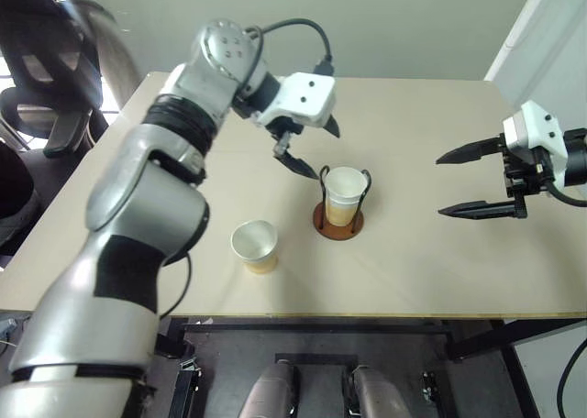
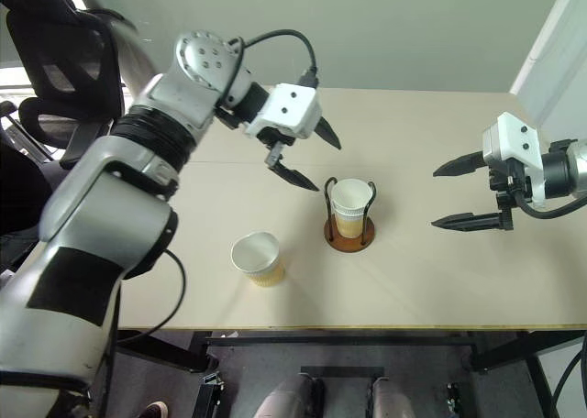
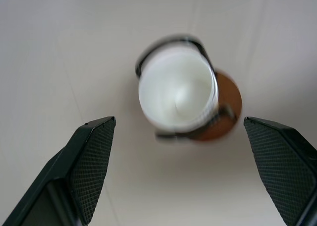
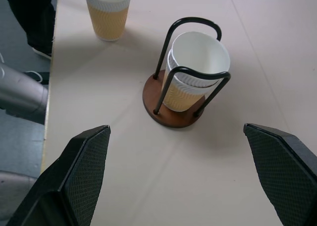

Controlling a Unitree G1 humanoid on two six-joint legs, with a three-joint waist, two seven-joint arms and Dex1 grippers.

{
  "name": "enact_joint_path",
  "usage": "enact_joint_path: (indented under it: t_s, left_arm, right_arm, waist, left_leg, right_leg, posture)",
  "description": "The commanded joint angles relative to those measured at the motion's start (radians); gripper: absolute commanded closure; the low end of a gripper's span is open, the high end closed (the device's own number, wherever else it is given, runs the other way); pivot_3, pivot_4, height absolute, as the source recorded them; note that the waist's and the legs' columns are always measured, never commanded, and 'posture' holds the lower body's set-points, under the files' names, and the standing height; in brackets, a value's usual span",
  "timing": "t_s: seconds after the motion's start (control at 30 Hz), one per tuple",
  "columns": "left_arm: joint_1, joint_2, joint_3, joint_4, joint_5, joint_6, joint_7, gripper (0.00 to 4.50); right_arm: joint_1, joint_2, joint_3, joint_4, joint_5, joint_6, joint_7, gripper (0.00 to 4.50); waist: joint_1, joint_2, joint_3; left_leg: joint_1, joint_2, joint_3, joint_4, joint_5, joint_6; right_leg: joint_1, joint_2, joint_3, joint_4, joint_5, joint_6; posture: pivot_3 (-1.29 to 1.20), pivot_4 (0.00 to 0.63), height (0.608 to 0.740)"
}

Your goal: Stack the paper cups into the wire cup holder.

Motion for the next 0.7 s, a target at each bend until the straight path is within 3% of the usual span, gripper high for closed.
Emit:
enact_joint_path:
  t_s: [0.03,0.27,0.4,0.7]
  left_arm:
    - [-0.011,0.071,-0.102,-0.1,-0.085,0.012,-0.034,0.05]
    - [-0.035,0.334,-0.423,-0.462,-0.37,0.121,-0.034,0.05]
    - [-0.062,0.447,-0.573,-0.623,-0.432,0.097,-0.034,0.05]
    - [-0.071,0.523,-0.721,-0.722,-0.407,0.038,-0.034,0.05]
  right_arm:
    - [-0.034,-0.015,0.0,-0.006,0.0,0.003,0.015,0.04]
    - [-0.059,-0.022,0.017,0.008,-0.008,0.012,0.045,0.04]
    - [-0.082,-0.025,0.034,0.03,-0.013,0.022,0.061,0.04]
    - [-0.114,-0.016,0.054,0.076,-0.033,0.007,0.085,0.04]
  waist:
    - [0.002,0.0,0.0]
    - [0.001,0.0,0.0]
    - [0.003,0.0,0.0]
    - [0.0,0.001,0.0]
  left_leg:
    - [0.0,0.0,0.0,0.0,0.0,0.0]
    - [0.0,0.0,-0.001,0.0,-0.002,-0.001]
    - [-0.001,0.0,-0.001,0.001,-0.003,-0.002]
    - [0.0,0.0,-0.003,0.001,-0.001,-0.003]
  right_leg:
    - [0.0,0.0,0.0,0.0,0.0,0.0]
    - [0.0,0.0,0.0,0.0,0.0,0.0]
    - [0.0,0.0,0.0,0.0,-0.004,-0.005]
    - [0.0,0.0,-0.001,0.001,-0.007,-0.012]
  posture:
    - [0.0,0.15,0.74]
    - [0.0,0.15,0.74]
    - [0.0,0.15,0.74]
    - [0.0,0.15,0.74]
